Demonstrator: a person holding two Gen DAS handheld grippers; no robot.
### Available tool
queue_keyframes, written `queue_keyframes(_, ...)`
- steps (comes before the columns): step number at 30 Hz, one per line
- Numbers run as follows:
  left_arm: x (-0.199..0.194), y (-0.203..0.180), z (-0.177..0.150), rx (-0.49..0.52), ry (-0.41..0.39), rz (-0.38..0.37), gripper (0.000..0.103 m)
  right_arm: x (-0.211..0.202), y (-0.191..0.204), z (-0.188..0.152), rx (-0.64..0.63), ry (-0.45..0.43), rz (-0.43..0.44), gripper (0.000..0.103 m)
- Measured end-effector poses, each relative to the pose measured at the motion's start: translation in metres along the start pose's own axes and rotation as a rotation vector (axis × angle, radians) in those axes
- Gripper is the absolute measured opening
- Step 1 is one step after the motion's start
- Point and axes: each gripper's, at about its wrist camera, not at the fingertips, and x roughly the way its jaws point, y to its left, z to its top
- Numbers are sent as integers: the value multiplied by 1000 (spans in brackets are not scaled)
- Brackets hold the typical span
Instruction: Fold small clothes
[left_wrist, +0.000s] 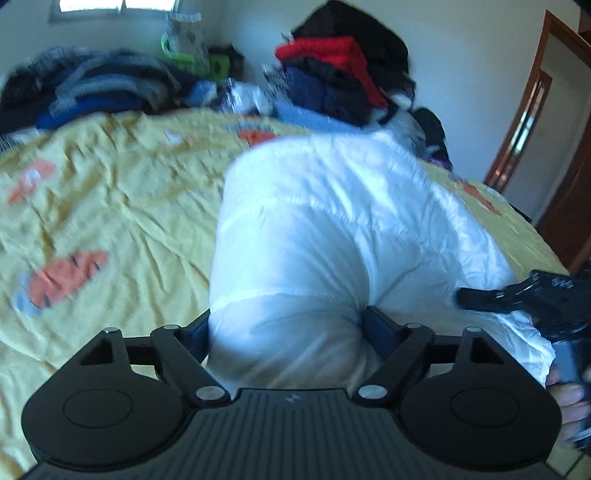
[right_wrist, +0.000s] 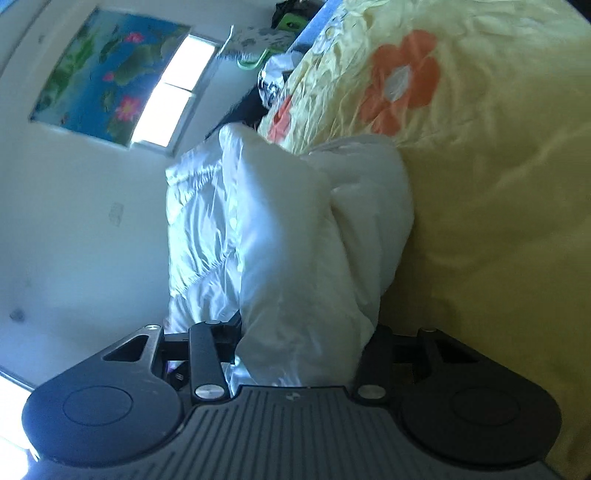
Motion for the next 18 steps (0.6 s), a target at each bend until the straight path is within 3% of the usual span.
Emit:
queue_keyframes(2,-28,-2,2,35,-95,30,83,-26,7,2,18,-56,3,58)
queue_keyframes(4,-61,-10,-1,104,-206,84,83,-63,20,1,-1,-190,11,58)
queue_keyframes(6,-86,-28,-11,195,-307,133,83,-91,47,-10,-103,-296,13,59)
queue_keyframes(8,-92,-50,-25,304,-350,148,83,-92,80,-29,-223,-315,20,60)
queue_keyframes(10,-80,-73,-45,413,-324,141,83,-77,112,-51,-360,-305,-13,60)
queue_keyframes(12,-57,-89,-61,462,-249,163,83,-57,146,-80,-561,-345,-122,63)
queue_keyframes(13,-49,-92,-68,466,-219,163,83,-47,155,-89,-629,-339,-144,75)
queue_keyframes(15,-41,-99,-79,496,-241,194,84,-24,149,-96,-626,-251,-141,80)
queue_keyframes(16,-38,-100,-83,520,-244,204,84,-15,142,-95,-604,-214,-170,77)
queue_keyframes(18,-38,-95,-85,514,-216,181,84,1,122,-97,-580,-170,-321,68)
